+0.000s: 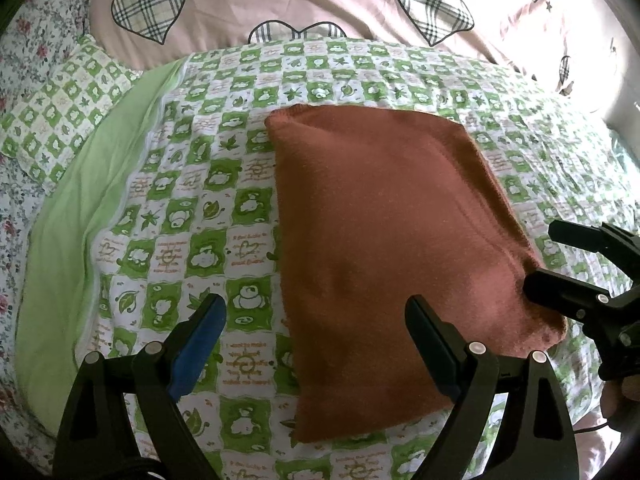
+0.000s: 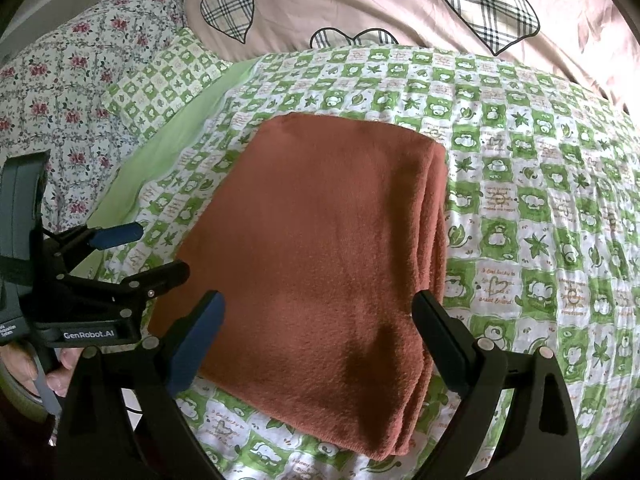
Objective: Fold small clothes
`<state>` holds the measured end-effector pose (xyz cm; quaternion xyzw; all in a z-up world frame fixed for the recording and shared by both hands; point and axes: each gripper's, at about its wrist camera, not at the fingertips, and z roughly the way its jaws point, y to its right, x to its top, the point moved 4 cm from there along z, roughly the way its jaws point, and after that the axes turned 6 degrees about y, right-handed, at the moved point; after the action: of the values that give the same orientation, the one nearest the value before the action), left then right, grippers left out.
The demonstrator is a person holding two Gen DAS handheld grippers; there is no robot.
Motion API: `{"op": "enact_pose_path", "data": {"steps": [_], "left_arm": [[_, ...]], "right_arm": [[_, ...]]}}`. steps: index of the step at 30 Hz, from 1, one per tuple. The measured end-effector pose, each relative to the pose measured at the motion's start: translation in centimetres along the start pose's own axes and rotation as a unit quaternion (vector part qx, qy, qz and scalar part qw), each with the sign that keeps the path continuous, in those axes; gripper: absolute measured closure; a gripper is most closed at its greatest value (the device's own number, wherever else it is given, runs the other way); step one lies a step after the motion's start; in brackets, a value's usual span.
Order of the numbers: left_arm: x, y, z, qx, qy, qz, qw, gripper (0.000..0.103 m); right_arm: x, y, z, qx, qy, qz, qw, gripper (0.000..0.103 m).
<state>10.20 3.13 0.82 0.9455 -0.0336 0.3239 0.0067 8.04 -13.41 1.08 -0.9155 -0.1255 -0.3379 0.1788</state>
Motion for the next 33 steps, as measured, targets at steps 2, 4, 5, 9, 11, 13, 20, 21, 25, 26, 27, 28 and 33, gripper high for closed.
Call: {"op": "enact_pose_path", "data": {"steps": [2, 4, 5, 9, 11, 13, 20, 21, 25, 26, 27, 28, 33], "left_arm": [[-0.04, 0.04, -0.07, 0.000, 0.001, 0.000, 1.0000, 0.012], [-0.08, 0.03, -0.08, -0.002, 0.001, 0.000, 1.0000, 0.012], [-0.11, 0.04, -0.12, -0.003, 0.000, 0.000, 1.0000, 0.012], [-0.15, 0.08, -0.15, -0.005, 0.001, 0.000, 1.0000, 0.012], [-0.17, 0.10, -0.16, -0.007, 0.001, -0.001, 1.0000, 0.012], [-0.19, 0.08, -0.19, -0.007, 0.001, -0.001, 1.0000, 0.012], [-0.17, 0.02, -0.14, -0.009, 0.000, -0.003, 1.0000, 0.011], [-0.17, -0.01, -0.14, -0.009, 0.000, -0.003, 1.0000, 0.011], [-0.16, -0.01, -0.13, -0.010, 0.000, -0.003, 0.9999, 0.011], [-0.16, -0.04, -0.11, -0.010, 0.000, -0.004, 0.9999, 0.011], [-0.16, -0.03, -0.11, -0.009, 0.000, -0.003, 1.0000, 0.011], [-0.16, -0.02, -0.11, -0.010, 0.000, -0.003, 0.9999, 0.011], [-0.17, -0.02, -0.05, -0.010, 0.000, -0.003, 0.9999, 0.011]], "right_arm": [[0.00, -0.06, -0.06, 0.000, 0.000, 0.000, 1.000, 0.008], [0.01, -0.06, -0.08, 0.000, 0.000, 0.001, 1.000, 0.008], [0.00, -0.08, -0.07, 0.001, 0.000, 0.001, 1.000, 0.008], [-0.07, -0.08, -0.04, 0.000, 0.000, 0.001, 1.000, 0.008], [-0.04, -0.07, -0.07, -0.001, 0.000, 0.002, 1.000, 0.008], [-0.04, -0.01, -0.06, 0.000, 0.000, 0.002, 1.000, 0.008], [-0.16, -0.04, -0.18, -0.002, -0.001, 0.006, 1.000, 0.008], [-0.23, -0.05, -0.16, -0.002, 0.000, 0.008, 1.000, 0.008], [-0.21, -0.05, -0.18, -0.002, 0.000, 0.007, 1.000, 0.008], [-0.21, 0.04, -0.12, -0.002, -0.001, 0.007, 1.000, 0.008], [-0.22, -0.01, -0.15, -0.001, -0.001, 0.007, 1.000, 0.008], [-0.21, -0.01, -0.17, -0.001, -0.001, 0.007, 1.000, 0.008], [-0.20, 0.03, -0.14, -0.001, 0.000, 0.007, 1.000, 0.008]]}}
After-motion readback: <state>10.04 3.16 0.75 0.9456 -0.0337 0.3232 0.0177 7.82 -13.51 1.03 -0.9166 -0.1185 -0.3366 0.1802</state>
